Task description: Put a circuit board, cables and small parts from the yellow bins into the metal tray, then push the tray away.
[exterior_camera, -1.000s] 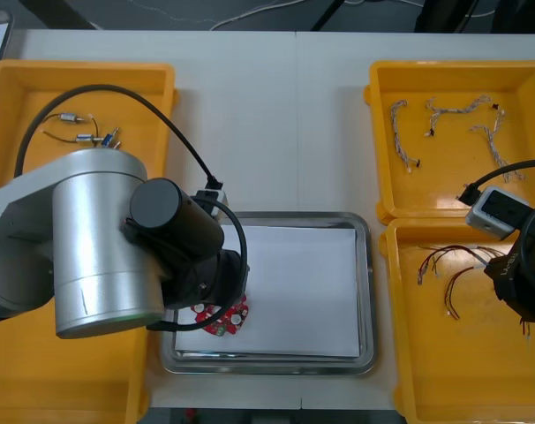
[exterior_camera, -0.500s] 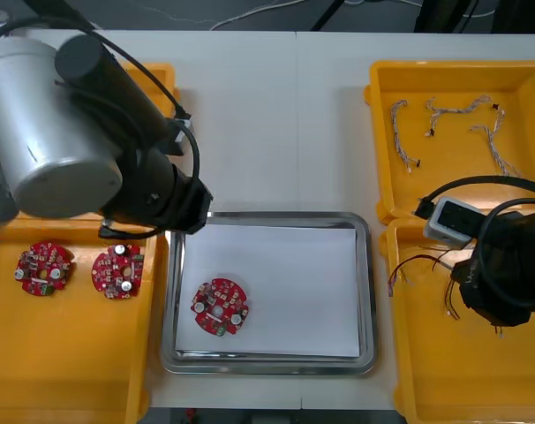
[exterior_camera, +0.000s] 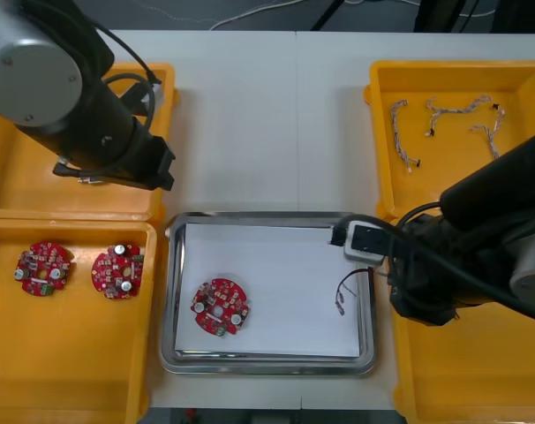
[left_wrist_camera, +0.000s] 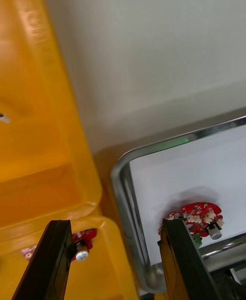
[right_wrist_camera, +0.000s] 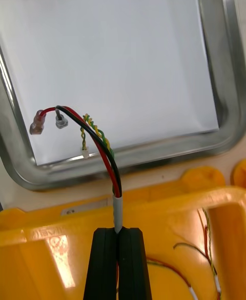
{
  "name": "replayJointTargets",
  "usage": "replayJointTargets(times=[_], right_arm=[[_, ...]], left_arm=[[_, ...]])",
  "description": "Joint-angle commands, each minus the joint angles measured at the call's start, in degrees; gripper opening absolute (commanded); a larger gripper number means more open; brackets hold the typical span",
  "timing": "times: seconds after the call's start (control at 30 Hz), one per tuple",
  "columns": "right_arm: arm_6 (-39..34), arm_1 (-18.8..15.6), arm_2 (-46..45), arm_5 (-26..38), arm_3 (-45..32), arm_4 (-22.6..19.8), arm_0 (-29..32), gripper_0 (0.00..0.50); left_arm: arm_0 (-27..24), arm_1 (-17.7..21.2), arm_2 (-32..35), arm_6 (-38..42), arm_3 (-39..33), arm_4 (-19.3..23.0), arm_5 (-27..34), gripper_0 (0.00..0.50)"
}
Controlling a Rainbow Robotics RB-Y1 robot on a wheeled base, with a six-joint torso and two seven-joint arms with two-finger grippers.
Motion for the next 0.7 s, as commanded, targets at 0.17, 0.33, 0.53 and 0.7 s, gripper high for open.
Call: replayJointTargets(times=[0.17, 0.33, 0.53, 0.7], right_arm=[[-4.5, -0.6, 14.6, -3.3, 3.4, 2.9, -10.0, 0.0], [-9.7, 2.0, 22.3, -4.3, 5.5, 4.7, -14.3, 0.0], [-13.8, 5.4, 29.9, -7.8, 9.4, 8.1, -17.5, 0.0], [-13.6, 7.5, 33.6, -10.9, 12.0, 10.6, -18.4, 0.0]], left_arm=[[-0.5, 1.8, 14.0, -12.6, 5.0, 0.0, 6.1, 0.5], [1.5, 2.6, 19.9, -19.0, 9.4, -2.3, 5.8, 0.5], [2.4, 2.7, 22.0, -27.6, 11.2, -7.7, 4.2, 0.5], [2.8, 2.6, 21.7, -34.5, 11.7, -10.5, 3.0, 0.5]])
